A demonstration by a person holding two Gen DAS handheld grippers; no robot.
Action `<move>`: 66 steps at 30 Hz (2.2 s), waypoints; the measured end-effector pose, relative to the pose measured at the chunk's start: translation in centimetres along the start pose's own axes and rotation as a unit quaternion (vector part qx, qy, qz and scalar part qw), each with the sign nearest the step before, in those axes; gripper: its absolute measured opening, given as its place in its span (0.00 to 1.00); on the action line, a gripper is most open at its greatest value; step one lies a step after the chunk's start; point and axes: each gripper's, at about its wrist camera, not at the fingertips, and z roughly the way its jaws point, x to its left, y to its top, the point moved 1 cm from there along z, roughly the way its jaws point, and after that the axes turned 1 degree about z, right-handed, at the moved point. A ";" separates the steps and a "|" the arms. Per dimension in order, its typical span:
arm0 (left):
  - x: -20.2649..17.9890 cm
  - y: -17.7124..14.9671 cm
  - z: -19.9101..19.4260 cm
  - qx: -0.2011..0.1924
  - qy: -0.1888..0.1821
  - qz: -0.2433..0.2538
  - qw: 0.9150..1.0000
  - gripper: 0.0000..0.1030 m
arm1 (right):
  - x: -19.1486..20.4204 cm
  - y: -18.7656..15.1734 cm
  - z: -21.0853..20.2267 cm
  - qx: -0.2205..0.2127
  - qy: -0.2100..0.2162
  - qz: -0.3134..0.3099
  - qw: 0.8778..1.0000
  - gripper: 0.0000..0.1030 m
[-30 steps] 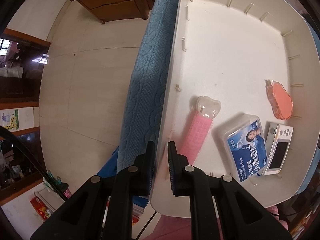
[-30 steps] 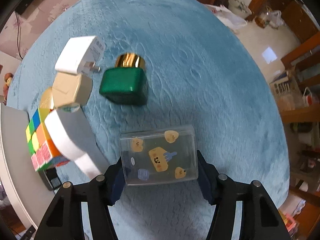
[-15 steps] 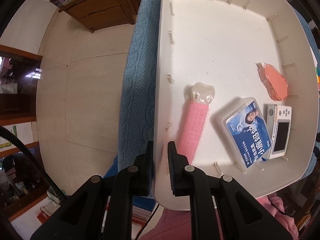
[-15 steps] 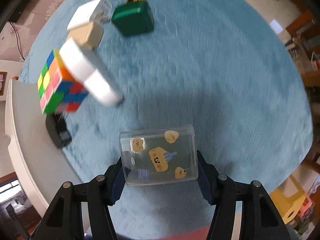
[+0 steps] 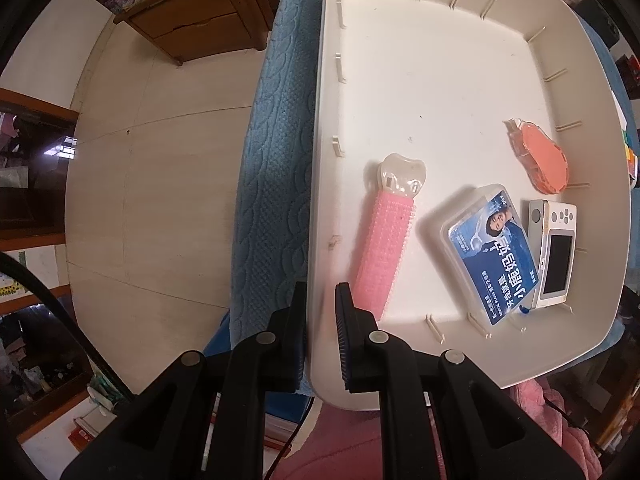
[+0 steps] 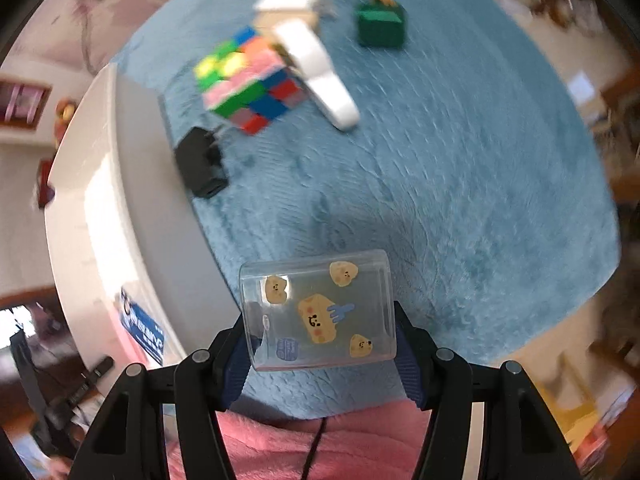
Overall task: Organize rigid objects
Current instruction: 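Carry the sticker box into the tray and open the right gripper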
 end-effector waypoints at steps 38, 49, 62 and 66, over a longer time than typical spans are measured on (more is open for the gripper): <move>-0.3 1.1 -1.0 -0.016 -0.016 0.032 0.999 0.13 | 13.9 -4.7 -6.9 -0.211 0.103 -0.418 0.878 0.61; -0.4 1.5 -0.8 -0.015 -0.018 0.032 0.999 0.14 | 15.2 -5.3 -6.0 -0.200 0.074 -0.448 0.868 0.76; -0.5 1.9 -0.8 -0.010 -0.014 0.027 0.999 0.14 | 12.1 -1.3 -6.7 -0.224 0.095 -0.345 0.906 0.76; -0.4 2.1 -0.5 -0.006 -0.013 0.022 1.000 0.13 | 9.8 0.9 -7.6 -0.253 0.120 -0.274 0.920 0.76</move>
